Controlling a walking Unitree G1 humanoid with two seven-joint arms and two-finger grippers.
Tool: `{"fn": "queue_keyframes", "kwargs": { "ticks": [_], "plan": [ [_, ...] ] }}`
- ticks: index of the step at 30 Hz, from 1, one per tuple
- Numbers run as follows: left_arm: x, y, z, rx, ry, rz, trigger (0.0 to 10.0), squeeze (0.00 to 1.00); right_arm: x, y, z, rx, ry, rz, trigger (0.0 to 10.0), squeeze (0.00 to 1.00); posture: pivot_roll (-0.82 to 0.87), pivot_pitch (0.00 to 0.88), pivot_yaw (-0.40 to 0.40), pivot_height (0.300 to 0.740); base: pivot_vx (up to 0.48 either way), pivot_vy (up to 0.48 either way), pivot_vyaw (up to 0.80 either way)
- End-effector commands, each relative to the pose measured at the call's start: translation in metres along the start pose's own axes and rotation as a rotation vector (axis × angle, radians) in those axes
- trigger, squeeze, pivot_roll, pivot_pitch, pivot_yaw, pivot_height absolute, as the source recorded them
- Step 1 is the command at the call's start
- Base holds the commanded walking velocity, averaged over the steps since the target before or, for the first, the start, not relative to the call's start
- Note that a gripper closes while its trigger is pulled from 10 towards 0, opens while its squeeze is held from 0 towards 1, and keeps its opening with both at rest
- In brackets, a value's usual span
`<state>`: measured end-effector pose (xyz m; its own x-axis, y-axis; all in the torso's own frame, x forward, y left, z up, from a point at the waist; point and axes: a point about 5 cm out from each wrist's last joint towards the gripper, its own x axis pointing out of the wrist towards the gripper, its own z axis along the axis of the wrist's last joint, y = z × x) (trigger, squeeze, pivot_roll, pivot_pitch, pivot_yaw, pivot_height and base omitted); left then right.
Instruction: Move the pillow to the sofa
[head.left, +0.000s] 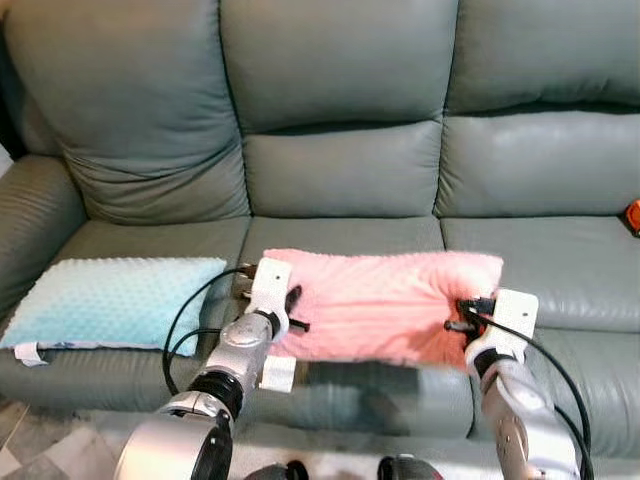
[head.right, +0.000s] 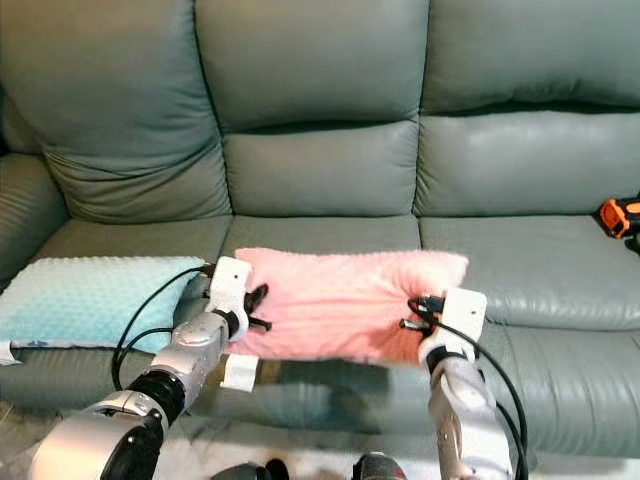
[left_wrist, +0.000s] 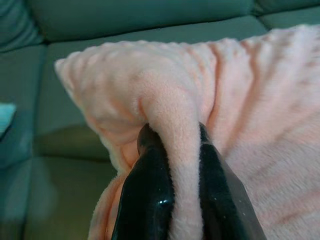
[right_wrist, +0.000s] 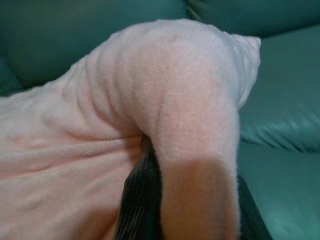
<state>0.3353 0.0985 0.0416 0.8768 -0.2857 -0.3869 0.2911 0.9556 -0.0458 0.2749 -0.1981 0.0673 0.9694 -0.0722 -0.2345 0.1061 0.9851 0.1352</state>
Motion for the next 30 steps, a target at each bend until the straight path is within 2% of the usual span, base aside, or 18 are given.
{"fn": "queue_keyframes", "kwargs": {
  "ticks": [1, 4, 9, 17, 18, 19, 20, 22, 23, 30],
  "plan": [
    [-0.004, 0.023, -0.001, -0.039, -0.001, 0.095, 10.0, 0.0, 0.005, 0.001, 0.009, 0.009, -0.045, 0.026, 10.0, 0.0, -0.16, 0.276, 0.128, 0.74, 0.0, 0.0, 0.0],
    [-0.004, 0.03, 0.004, -0.071, -0.021, 0.119, 10.0, 0.0, 0.011, 0.006, 0.015, 0.008, -0.067, 0.061, 10.0, 0.0, -0.15, 0.29, 0.12, 0.74, 0.0, 0.0, 0.0],
    [-0.003, 0.04, 0.021, -0.077, -0.07, 0.146, 10.0, 0.0, 0.024, 0.02, 0.027, 0.007, -0.104, 0.122, 10.0, 0.0, -0.13, 0.332, 0.111, 0.74, 0.0, 0.0, 0.0],
    [-0.004, 0.044, 0.024, -0.087, -0.088, 0.161, 10.0, 0.0, 0.035, 0.03, 0.041, -0.003, -0.159, 0.129, 10.0, 0.0, -0.14, 0.358, 0.111, 0.74, 0.0, 0.0, 0.0],
    [-0.004, 0.044, 0.024, -0.101, -0.088, 0.16, 10.0, 0.2, 0.036, 0.032, 0.042, 0.004, -0.167, 0.128, 10.0, 0.0, -0.14, 0.365, 0.114, 0.74, 0.0, 0.0, 0.0],
    [-0.004, 0.044, 0.023, -0.109, -0.087, 0.16, 10.0, 0.2, 0.037, 0.032, 0.043, 0.009, -0.17, 0.128, 10.0, 0.0, -0.14, 0.365, 0.114, 0.74, 0.0, 0.0, 0.0],
    [-0.004, 0.043, 0.022, -0.115, -0.082, 0.164, 10.0, 1.0, 0.037, 0.032, 0.043, 0.018, -0.174, 0.129, 10.0, 0.13, -0.15, 0.368, 0.114, 0.74, 0.0, 0.0, 0.0],
    [-0.004, 0.043, 0.021, -0.115, -0.078, 0.167, 10.0, 1.0, 0.038, 0.032, 0.043, 0.022, -0.177, 0.13, 10.0, 0.13, -0.15, 0.37, 0.116, 0.74, 0.0, 0.0, 0.0],
    [-0.003, 0.041, 0.022, -0.115, -0.081, 0.161, 10.0, 1.0, 0.039, 0.033, 0.041, 0.05, -0.181, 0.129, 10.0, 1.0, -0.15, 0.373, 0.114, 0.74, 0.0, 0.0, 0.0],
    [-0.001, 0.037, 0.025, -0.117, -0.09, 0.155, 10.0, 1.0, 0.038, 0.035, 0.036, 0.068, -0.177, 0.144, 10.0, 1.0, -0.15, 0.369, 0.118, 0.74, 0.0, 0.0, 0.0]
  ]
}}
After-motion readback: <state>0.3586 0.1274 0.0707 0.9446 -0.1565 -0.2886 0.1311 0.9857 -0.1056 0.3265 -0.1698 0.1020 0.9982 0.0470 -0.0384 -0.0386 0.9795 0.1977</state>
